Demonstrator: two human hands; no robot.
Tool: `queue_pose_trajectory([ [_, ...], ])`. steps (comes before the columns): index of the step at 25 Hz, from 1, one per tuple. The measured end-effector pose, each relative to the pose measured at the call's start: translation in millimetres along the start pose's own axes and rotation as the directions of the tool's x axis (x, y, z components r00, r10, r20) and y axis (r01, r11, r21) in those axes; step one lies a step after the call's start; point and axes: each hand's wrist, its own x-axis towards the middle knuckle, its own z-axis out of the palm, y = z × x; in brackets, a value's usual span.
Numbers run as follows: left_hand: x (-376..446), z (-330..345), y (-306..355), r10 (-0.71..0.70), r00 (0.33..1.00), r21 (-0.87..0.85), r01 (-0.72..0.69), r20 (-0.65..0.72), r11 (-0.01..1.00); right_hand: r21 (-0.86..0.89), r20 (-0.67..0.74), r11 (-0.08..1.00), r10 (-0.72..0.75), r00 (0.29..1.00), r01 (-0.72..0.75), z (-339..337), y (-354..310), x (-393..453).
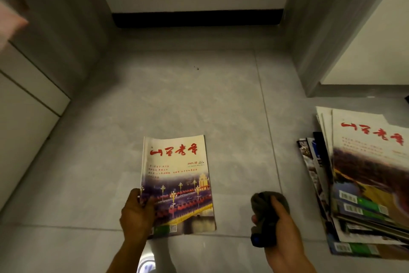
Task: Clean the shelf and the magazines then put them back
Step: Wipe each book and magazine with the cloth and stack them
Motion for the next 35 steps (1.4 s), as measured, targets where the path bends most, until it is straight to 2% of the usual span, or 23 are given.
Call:
queue_pose_trajectory([
  [2,-15.8,0.9,14.2,0.056,0.996,-0.31,-0.03,0.074,0.95,-0.043,0.054,0.999,0.014,0.998,-0.011,-0.7,-4.9,0.2],
  [4,-32.0,9.0,37.5,0.065,0.978,-0.536,0.054,0.2,0.842,-0.053,0.047,0.997,-0.055,0.997,0.057,-3.2,-18.8,6.5],
  [6,-53.6,29.3,61.0,0.097,0.939,-0.562,0.114,0.33,0.819,-0.149,-0.02,0.96,-0.242,0.97,0.237,-4.2,-31.6,7.1],
  [8,-78.2,58.4,70.9,0.125,0.893,-0.476,0.108,0.433,0.873,-0.281,-0.03,0.833,-0.504,0.863,0.477,-0.7,-36.8,4.3],
  [10,-96.2,84.8,69.1,0.103,0.863,-0.306,0.062,0.495,0.95,-0.532,0.141,0.512,-0.732,0.667,0.674,-5.3,-32.5,11.3],
  [11,-98.1,93.2,65.5,0.107,0.863,-0.145,-0.039,0.493,0.989,-0.668,0.257,0.308,-0.759,0.598,0.678,-13.8,-25.9,24.8],
  [12,-97.0,98.1,61.2,0.124,0.866,0.019,-0.152,0.484,0.988,-0.779,0.357,0.124,-0.719,0.597,0.614,-22.2,-18.5,41.0],
  [13,-93.9,98.7,57.8,0.153,0.868,0.12,-0.235,0.472,0.965,-0.864,0.39,-0.003,-0.637,0.665,0.503,-30.0,-8.0,59.2],
  [15,-87.2,98.5,52.7,0.206,0.857,0.168,-0.317,0.473,0.933,-0.954,0.296,-0.139,-0.578,0.76,0.266,-33.4,24.1,79.1],
  [17,-79.3,98.2,51.7,0.205,0.852,0.288,-0.374,0.481,0.881,-0.879,0.474,-0.316,-0.494,0.729,0.357,-19.6,57.0,70.8],
  [18,-74.5,96.6,52.5,0.196,0.849,0.385,-0.414,0.491,0.825,-0.765,0.636,-0.439,-0.399,0.66,0.471,-16.5,70.4,66.0],
  [19,-69.0,93.7,54.6,0.168,0.841,0.467,-0.439,0.515,0.767,-0.583,0.799,-0.593,-0.293,0.525,0.556,-20.0,74.3,70.9],
  [21,-59.0,89.1,59.5,0.108,0.818,0.518,-0.453,0.564,0.725,-0.361,0.917,-0.75,-0.179,0.356,0.554,-36.5,42.3,92.9],
  [22,-56.5,87.9,60.1,0.097,0.807,0.499,-0.449,0.582,0.741,-0.459,0.878,-0.719,-0.279,0.388,0.522,-43.3,22.2,105.2],
  [23,-54.9,87.6,60.5,0.097,0.799,0.477,-0.447,0.593,0.757,-0.658,0.751,-0.589,-0.469,0.466,0.469,-46.3,3.4,114.3],
  [25,-56.2,89.6,61.8,0.12,0.789,0.447,-0.458,0.602,0.769,-0.95,0.313,-0.207,-0.686,0.657,0.236,-35.0,-6.3,120.8],
  [26,-57.7,90.9,62.2,0.123,0.792,0.449,-0.458,0.599,0.767,-0.97,0.243,-0.175,-0.697,0.675,0.168,-18.6,4.2,119.6],
  [28,-57.8,91.5,63.2,0.117,0.803,0.487,-0.463,0.585,0.74,-0.852,0.512,-0.42,-0.545,0.664,0.312,17.0,31.4,107.5],
  [30,-55.6,90.5,65.6,0.107,0.81,0.511,-0.46,0.577,0.726,-0.488,0.835,-0.651,-0.155,0.528,0.581,31.7,26.7,100.7],
  [31,-54.8,90.8,65.6,0.103,0.804,0.5,-0.458,0.585,0.735,-0.393,0.88,-0.664,-0.069,0.47,0.637,26.7,10.5,109.3],
  [32,-54.6,91.0,64.6,0.108,0.799,0.479,-0.455,0.592,0.751,-0.449,0.868,-0.63,-0.14,0.477,0.633,15.8,-5.5,122.2],
  [33,-54.6,90.5,63.6,0.114,0.796,0.459,-0.452,0.595,0.765,-0.625,0.775,-0.538,-0.349,0.526,0.565,3.7,-21.9,136.8],
  [35,-54.5,90.5,61.2,0.137,0.795,0.44,-0.459,0.591,0.772,-0.929,0.365,-0.234,-0.7,0.614,0.285,-13.2,-38.2,148.9],
])
